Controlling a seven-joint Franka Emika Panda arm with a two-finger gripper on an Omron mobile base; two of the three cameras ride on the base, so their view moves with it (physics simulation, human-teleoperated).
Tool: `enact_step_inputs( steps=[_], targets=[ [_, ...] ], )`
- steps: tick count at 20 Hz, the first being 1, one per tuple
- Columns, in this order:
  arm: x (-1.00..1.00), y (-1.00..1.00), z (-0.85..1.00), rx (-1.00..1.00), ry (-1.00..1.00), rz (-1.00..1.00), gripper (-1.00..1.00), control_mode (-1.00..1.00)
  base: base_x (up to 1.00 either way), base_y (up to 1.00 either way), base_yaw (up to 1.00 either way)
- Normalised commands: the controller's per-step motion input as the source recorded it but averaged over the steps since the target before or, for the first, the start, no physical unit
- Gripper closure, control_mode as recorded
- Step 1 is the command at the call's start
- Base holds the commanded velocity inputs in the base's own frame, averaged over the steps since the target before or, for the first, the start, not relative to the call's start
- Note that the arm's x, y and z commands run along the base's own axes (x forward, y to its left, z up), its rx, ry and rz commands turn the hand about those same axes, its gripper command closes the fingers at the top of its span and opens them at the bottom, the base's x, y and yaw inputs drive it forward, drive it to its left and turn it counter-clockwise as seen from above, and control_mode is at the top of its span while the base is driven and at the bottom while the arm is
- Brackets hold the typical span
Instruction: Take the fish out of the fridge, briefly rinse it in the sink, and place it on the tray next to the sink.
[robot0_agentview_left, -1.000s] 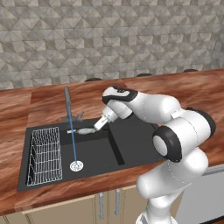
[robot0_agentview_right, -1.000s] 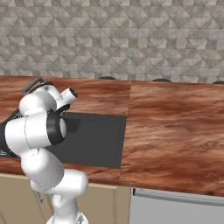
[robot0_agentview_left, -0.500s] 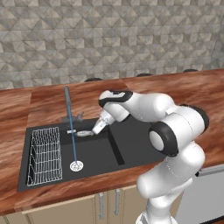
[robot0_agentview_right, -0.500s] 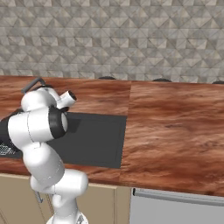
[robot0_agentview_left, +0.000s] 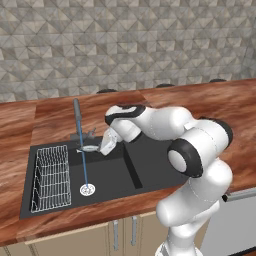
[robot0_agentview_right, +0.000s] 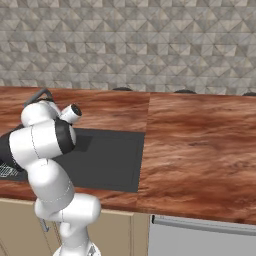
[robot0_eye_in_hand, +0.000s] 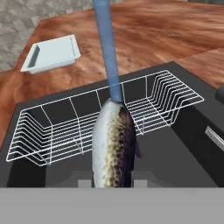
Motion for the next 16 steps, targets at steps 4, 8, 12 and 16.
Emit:
enact_step_inputs(
  steps=[4, 8, 12, 16],
  targets=[
    [0.13, 0.14, -0.06, 0.0, -0.14, 0.0, 1.0, -1.0, 0.0, 0.0, 0.0],
    [0.34, 0.1, -0.04, 0.0, -0.1, 0.0, 1.0, -1.0, 0.0, 0.0, 0.0],
    [0.33, 0.13, -0.01, 0.0, -0.07, 0.0, 1.0, -1.0, 0.0, 0.0, 0.0],
    [0.01, 0.01, 0.0, 0.0, 0.0, 0.0, 1.0, -1.0, 0.0, 0.0, 0.0]
  ],
)
